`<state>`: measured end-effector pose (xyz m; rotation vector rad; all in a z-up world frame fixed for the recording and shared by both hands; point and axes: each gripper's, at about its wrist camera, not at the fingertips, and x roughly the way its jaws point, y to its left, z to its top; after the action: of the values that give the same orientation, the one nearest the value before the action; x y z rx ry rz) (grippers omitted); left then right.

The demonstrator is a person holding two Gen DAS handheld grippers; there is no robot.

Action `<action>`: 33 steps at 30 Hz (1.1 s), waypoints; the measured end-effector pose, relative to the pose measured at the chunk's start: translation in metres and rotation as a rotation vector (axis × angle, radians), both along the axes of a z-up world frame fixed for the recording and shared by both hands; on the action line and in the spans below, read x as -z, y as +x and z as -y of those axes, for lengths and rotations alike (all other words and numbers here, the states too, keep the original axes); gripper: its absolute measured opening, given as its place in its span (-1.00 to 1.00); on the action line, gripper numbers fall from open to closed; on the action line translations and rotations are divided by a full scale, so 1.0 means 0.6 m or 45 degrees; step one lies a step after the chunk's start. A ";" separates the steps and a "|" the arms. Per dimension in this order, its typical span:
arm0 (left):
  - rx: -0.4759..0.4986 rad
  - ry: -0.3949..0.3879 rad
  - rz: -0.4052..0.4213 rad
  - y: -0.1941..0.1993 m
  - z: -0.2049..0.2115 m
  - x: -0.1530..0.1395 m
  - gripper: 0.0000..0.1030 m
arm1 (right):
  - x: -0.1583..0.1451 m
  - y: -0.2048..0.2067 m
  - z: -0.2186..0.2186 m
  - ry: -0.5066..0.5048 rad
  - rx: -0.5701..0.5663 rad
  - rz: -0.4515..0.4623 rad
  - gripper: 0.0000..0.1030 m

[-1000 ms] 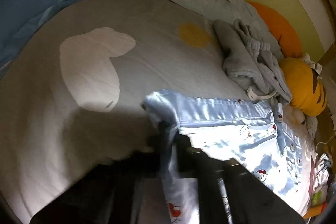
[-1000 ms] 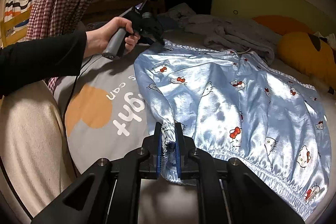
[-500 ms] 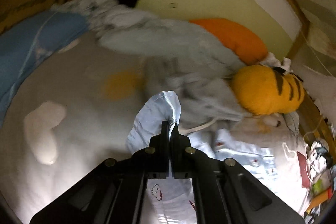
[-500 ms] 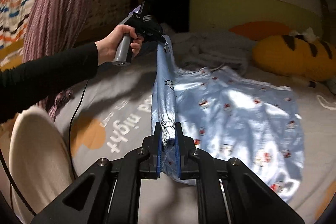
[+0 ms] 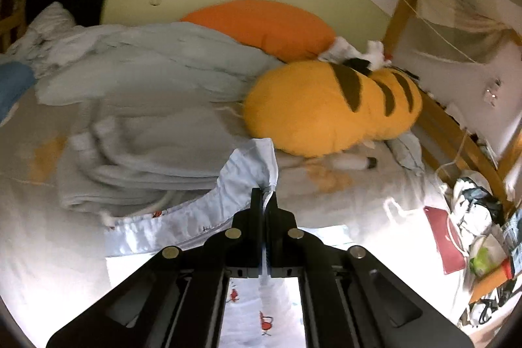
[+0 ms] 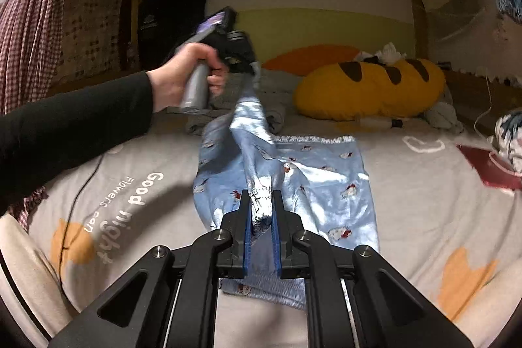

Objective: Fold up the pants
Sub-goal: 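Grasp the other cuff with the left gripper while the right gripper holds its cuff, then release both cuffs, laying the legs stacked lengthwise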

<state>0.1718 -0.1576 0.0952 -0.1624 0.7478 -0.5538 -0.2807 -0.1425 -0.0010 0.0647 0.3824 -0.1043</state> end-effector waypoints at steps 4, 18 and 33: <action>0.030 -0.023 -0.037 0.015 0.064 0.005 -0.99 | 0.002 -0.007 0.009 0.030 0.080 -0.018 -0.81; 0.236 0.084 -0.080 0.010 0.261 0.059 -0.99 | 0.061 0.024 0.084 0.197 0.348 -0.222 -0.81; 0.257 0.212 0.053 -0.028 0.291 0.080 -0.02 | 0.062 0.031 0.110 0.184 0.475 -0.249 -0.52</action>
<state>0.1550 -0.3321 0.0471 0.0794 0.7708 -0.6812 -0.2620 -0.2085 -0.0384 0.2699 0.5701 -0.4536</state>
